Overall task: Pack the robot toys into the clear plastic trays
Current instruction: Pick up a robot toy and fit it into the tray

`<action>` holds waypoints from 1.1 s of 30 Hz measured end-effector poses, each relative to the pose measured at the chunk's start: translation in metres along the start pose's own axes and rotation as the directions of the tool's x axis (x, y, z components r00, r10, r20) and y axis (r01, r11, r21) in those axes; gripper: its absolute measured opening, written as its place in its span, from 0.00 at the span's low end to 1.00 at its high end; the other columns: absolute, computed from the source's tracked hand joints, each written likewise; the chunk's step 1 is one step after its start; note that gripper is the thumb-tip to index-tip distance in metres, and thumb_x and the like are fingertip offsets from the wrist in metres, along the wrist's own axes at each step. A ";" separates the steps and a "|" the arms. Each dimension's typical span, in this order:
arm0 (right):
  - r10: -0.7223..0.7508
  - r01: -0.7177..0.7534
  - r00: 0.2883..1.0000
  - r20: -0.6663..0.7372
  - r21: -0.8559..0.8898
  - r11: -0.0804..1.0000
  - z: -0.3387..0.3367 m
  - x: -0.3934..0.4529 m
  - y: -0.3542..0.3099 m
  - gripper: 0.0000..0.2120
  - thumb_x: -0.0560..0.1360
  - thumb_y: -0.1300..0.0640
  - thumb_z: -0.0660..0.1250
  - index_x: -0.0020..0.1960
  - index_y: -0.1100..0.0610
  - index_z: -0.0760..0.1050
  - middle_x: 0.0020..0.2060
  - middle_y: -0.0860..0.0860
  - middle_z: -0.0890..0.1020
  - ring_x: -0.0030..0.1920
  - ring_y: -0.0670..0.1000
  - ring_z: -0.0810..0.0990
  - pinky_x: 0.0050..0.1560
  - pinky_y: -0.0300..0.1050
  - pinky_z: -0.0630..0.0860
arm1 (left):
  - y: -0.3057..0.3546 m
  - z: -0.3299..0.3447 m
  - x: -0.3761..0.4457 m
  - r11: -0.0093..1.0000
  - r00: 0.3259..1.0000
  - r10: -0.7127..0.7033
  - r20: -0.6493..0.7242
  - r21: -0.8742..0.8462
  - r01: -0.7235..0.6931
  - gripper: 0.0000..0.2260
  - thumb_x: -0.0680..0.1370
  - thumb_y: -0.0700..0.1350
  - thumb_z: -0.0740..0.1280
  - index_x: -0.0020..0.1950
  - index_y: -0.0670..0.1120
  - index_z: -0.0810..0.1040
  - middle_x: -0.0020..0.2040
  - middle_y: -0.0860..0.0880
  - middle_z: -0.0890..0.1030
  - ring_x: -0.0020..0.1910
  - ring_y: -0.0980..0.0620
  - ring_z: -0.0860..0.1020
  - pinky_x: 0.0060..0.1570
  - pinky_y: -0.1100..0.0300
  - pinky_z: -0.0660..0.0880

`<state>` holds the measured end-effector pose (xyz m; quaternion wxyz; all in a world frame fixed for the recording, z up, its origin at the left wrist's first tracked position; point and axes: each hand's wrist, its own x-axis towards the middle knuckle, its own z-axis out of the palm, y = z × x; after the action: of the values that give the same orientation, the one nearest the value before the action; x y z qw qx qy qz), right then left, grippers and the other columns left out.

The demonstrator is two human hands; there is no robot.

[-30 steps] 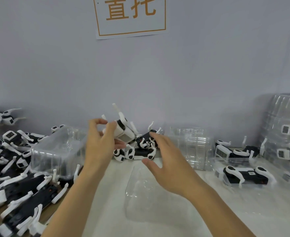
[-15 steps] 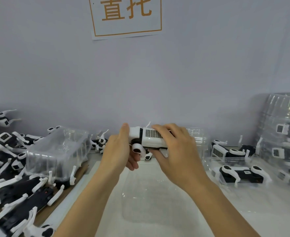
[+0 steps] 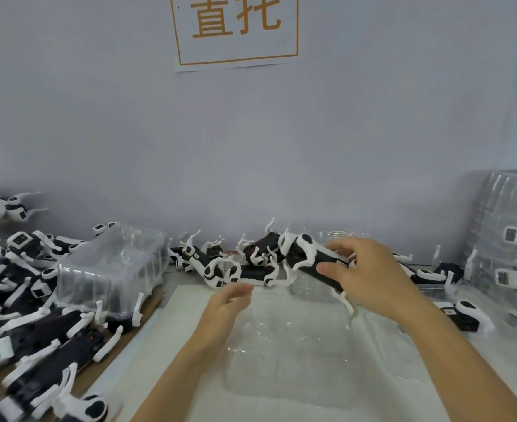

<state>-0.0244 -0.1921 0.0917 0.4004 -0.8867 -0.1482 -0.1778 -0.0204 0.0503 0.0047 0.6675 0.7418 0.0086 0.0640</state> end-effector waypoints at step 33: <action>0.192 -0.117 0.928 0.318 -0.241 0.963 0.070 -0.016 0.007 0.19 0.70 0.52 0.76 0.60 0.45 0.80 0.61 0.48 0.77 0.55 0.49 0.79 0.54 0.43 0.77 | -0.006 -0.001 0.007 0.982 0.979 -0.187 0.076 0.049 0.184 0.16 0.74 0.32 0.64 0.52 0.51 0.82 0.53 0.50 0.85 0.58 0.47 0.79 0.63 0.48 0.73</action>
<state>-0.0220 -0.1449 0.0371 0.2821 -0.9514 -0.1235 -0.0058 -0.0129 0.0522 -0.0008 0.6546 0.7537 0.0522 -0.0285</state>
